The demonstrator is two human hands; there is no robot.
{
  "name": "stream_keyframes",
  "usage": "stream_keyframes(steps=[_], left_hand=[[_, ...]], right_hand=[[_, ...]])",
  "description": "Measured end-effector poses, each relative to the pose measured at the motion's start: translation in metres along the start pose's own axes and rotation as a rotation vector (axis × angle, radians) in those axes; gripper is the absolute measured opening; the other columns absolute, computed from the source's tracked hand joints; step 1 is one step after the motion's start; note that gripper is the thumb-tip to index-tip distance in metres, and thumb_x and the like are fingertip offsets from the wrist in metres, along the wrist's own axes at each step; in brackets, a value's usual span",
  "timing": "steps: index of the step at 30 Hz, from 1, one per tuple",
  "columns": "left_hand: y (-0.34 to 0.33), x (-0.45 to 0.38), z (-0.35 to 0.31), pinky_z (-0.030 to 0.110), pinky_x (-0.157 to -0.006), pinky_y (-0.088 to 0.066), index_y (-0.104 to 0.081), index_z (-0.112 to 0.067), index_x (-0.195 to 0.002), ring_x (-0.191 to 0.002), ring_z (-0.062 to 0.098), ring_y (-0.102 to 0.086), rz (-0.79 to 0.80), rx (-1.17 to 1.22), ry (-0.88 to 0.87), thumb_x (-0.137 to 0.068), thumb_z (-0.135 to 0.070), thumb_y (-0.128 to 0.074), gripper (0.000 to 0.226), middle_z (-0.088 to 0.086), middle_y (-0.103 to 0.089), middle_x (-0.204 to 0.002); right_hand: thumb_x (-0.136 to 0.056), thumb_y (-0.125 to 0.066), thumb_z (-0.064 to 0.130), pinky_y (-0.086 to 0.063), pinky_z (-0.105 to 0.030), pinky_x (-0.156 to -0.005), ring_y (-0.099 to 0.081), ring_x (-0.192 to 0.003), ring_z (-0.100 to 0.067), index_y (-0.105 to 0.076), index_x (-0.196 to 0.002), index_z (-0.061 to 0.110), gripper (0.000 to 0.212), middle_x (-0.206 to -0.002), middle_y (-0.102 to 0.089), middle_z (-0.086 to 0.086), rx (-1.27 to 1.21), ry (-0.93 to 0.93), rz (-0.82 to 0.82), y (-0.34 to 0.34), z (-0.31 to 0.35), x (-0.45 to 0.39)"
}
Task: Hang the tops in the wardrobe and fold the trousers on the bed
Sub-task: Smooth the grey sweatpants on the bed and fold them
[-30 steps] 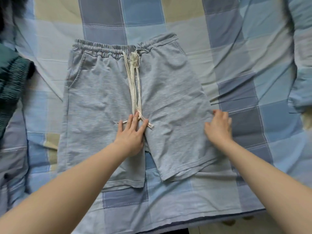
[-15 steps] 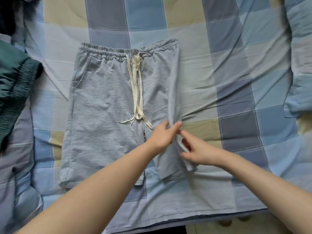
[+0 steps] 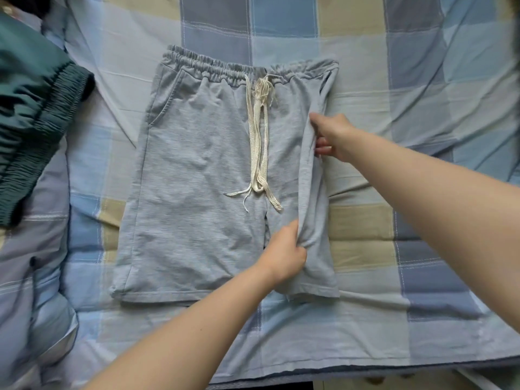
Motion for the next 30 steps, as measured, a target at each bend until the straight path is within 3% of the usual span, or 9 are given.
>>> stream_keyframes(steps=[2, 6, 9, 12, 17, 21, 26, 28, 30], left_hand=[[0.014, 0.012, 0.001, 0.022, -0.095, -0.042, -0.056, -0.015, -0.126, -0.118, 0.024, -0.056, 0.014, -0.015, -0.028, -0.080, 0.004, -0.041, 0.052, 0.008, -0.063, -0.124], [0.047, 0.049, 0.009, 0.016, -0.088, -0.042, -0.061, -0.020, -0.119, -0.113, 0.016, -0.058, 0.036, 0.009, -0.083, -0.073, 0.006, -0.038, 0.058, -0.001, -0.067, -0.118], [0.084, 0.078, 0.034, 0.022, -0.091, -0.047, -0.065, -0.014, -0.112, -0.108, 0.010, -0.060, 0.022, 0.096, -0.050, -0.072, 0.012, -0.037, 0.055, -0.002, -0.070, -0.111], [0.130, 0.104, 0.071, 0.022, -0.078, -0.047, -0.066, -0.003, -0.102, -0.090, 0.009, -0.061, -0.082, 0.211, 0.042, -0.080, 0.014, -0.037, 0.040, 0.011, -0.071, -0.099], [0.202, 0.137, 0.152, 0.017, -0.058, -0.037, -0.061, -0.006, -0.082, -0.060, 0.004, -0.049, -0.360, 0.273, 0.214, -0.094, -0.003, -0.054, 0.014, -0.003, -0.055, -0.064], [0.237, 0.151, 0.210, 0.031, -0.059, -0.031, -0.062, 0.006, -0.074, -0.062, 0.018, -0.042, -0.515, 0.207, 0.336, -0.091, -0.009, -0.063, 0.022, 0.007, -0.048, -0.063], [0.248, 0.154, 0.245, 0.032, -0.061, -0.030, -0.066, 0.007, -0.079, -0.062, 0.017, -0.043, -0.590, 0.279, 0.384, -0.090, -0.012, -0.066, 0.021, 0.010, -0.051, -0.062], [0.249, 0.152, 0.251, 0.032, -0.061, -0.030, -0.063, 0.008, -0.079, -0.062, 0.018, -0.041, -0.622, 0.255, 0.396, -0.090, -0.013, -0.066, 0.025, 0.009, -0.048, -0.062], [0.250, 0.151, 0.255, 0.033, -0.061, -0.035, -0.065, 0.004, -0.079, -0.063, 0.020, -0.046, -0.626, 0.227, 0.402, -0.089, -0.016, -0.067, 0.023, 0.007, -0.054, -0.064]], right_hand=[[-0.091, -0.057, 0.034, -0.053, -0.030, -0.061, -0.061, -0.076, -0.018, -0.053, -0.111, 0.014, 0.028, -0.095, -0.061, -0.004, 0.002, 0.033, -0.085, -0.013, 0.013, -0.009], [-0.091, -0.054, 0.017, -0.052, -0.038, -0.091, -0.062, -0.107, -0.026, -0.052, -0.122, 0.014, 0.032, -0.114, -0.060, -0.007, -0.077, 0.022, -0.227, -0.013, 0.028, -0.022], [-0.092, -0.050, 0.016, -0.048, -0.037, -0.095, -0.058, -0.109, -0.025, -0.045, -0.130, 0.008, 0.040, -0.127, -0.056, -0.013, -0.024, 0.082, -0.306, -0.019, 0.060, -0.022], [-0.088, -0.053, 0.020, -0.047, -0.036, -0.097, -0.057, -0.106, -0.023, -0.042, -0.131, 0.008, 0.045, -0.129, -0.056, -0.013, -0.044, 0.173, -0.388, -0.047, 0.099, -0.012], [-0.087, -0.052, 0.020, -0.052, -0.040, -0.079, -0.061, -0.088, -0.026, -0.056, -0.104, 0.007, 0.022, -0.097, -0.061, -0.012, 0.091, 0.346, -0.216, -0.158, 0.164, 0.011], [-0.091, -0.054, 0.023, -0.053, -0.048, -0.089, -0.062, -0.104, -0.033, -0.050, -0.095, 0.012, 0.013, -0.114, -0.062, -0.016, 0.127, 0.357, -0.133, -0.219, 0.173, 0.015], [-0.100, -0.043, 0.021, -0.050, -0.026, -0.090, -0.055, -0.111, -0.026, -0.052, -0.109, 0.006, 0.020, -0.114, -0.059, -0.010, 0.070, 0.272, -0.069, -0.261, 0.179, 0.011], [-0.097, -0.045, 0.018, -0.054, -0.028, -0.081, -0.060, -0.096, -0.024, -0.054, -0.106, 0.008, 0.016, -0.107, -0.060, -0.013, 0.095, 0.302, -0.031, -0.272, 0.184, 0.011], [-0.091, -0.044, 0.010, -0.045, -0.027, -0.049, -0.050, -0.056, -0.016, -0.047, -0.079, 0.014, 0.013, -0.072, -0.049, -0.009, 0.186, 0.328, 0.087, -0.292, 0.179, 0.020]])
Point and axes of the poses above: each hand's wrist, its own x-axis away from the middle knuckle, its own y-axis out of the back of the hand, z = x × y, the point moved 10 cm from there along -x, towards the middle knuckle
